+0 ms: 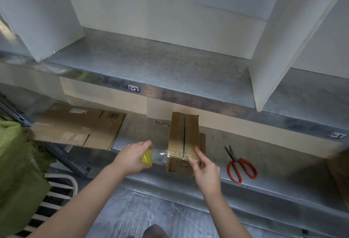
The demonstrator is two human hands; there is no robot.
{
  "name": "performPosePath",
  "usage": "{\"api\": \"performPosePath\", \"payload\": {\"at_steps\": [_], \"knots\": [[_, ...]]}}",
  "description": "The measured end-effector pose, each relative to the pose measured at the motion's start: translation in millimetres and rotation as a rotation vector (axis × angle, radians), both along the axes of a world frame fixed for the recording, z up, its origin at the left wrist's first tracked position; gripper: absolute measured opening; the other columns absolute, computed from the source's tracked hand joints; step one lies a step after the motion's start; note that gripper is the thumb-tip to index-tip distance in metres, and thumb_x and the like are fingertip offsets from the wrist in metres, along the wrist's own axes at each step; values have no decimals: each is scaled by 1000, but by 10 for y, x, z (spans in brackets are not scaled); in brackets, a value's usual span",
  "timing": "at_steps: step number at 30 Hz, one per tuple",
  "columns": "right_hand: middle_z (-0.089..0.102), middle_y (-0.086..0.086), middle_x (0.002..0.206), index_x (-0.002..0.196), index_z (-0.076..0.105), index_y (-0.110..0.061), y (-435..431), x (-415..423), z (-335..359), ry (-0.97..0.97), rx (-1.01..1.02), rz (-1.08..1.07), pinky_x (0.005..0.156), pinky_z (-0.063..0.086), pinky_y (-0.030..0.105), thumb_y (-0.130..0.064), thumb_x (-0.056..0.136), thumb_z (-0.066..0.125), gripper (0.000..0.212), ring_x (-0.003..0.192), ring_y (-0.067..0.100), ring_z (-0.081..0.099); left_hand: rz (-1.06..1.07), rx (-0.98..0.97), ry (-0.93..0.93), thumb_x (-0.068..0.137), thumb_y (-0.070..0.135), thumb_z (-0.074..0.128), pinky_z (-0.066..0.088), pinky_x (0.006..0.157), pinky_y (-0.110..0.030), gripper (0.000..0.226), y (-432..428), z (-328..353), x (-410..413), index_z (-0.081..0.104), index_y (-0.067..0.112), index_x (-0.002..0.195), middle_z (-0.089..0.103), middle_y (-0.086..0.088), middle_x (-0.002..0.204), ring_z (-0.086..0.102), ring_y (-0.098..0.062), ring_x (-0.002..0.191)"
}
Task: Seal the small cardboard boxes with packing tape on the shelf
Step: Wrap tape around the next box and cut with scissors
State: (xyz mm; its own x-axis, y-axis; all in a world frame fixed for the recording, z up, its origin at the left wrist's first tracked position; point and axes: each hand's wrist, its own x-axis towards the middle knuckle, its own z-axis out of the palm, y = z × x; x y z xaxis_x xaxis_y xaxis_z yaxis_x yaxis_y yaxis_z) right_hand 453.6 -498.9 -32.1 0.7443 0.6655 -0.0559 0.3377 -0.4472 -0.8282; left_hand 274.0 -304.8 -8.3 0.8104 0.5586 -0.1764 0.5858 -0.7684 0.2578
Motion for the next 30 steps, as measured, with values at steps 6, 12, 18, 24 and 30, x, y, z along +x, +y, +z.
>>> {"api": "performPosePath", "payload": {"at_steps": [6, 12, 18, 24, 30], "knots": [[47, -10, 143, 138, 43, -47, -130, 62, 27, -213, -87, 164, 106, 35, 30, -59, 97, 36, 43, 135, 13, 39, 22, -116, -15, 67, 49, 79, 35, 62, -31, 56, -51, 111, -49, 35, 35, 99, 54, 8, 95, 50, -17, 87], [33, 0, 156, 147, 34, -38, -649, 584, -271, -488, -349, 183, 118, 24, 47, -57, 98, 13, 56, 147, 23, 23, 26, -146, 17, 68, 51, 79, 39, 61, -27, 55, -88, 171, -19, 33, 38, 95, 54, 12, 94, 50, -11, 85], [32, 9, 156, 150, 31, -17, -1069, 1251, -520, -474, -612, 107, 117, 22, 46, -44, 101, 29, 56, 145, 30, 23, 61, -117, 36, 67, 52, 79, 40, 59, -28, 56, -115, 158, -6, 35, 36, 96, 55, 11, 93, 51, -11, 82], [31, 2, 154, 151, 21, -27, -979, 1350, -565, -478, -893, 134, 103, 36, 38, -40, 103, 28, 50, 137, 24, 35, 96, -73, 35, 67, 52, 79, 34, 55, -27, 55, -135, 121, 46, 35, 34, 96, 54, 10, 87, 49, -10, 77], [65, 26, 104, 122, 55, 7, -864, 1234, -567, -549, -834, 75, 77, 46, 42, 1, 84, 60, 39, 92, 41, 64, 142, -95, 16, 65, 54, 79, 42, 66, -31, 57, -161, 108, 62, 37, 37, 100, 56, 9, 102, 52, -14, 90]]}}
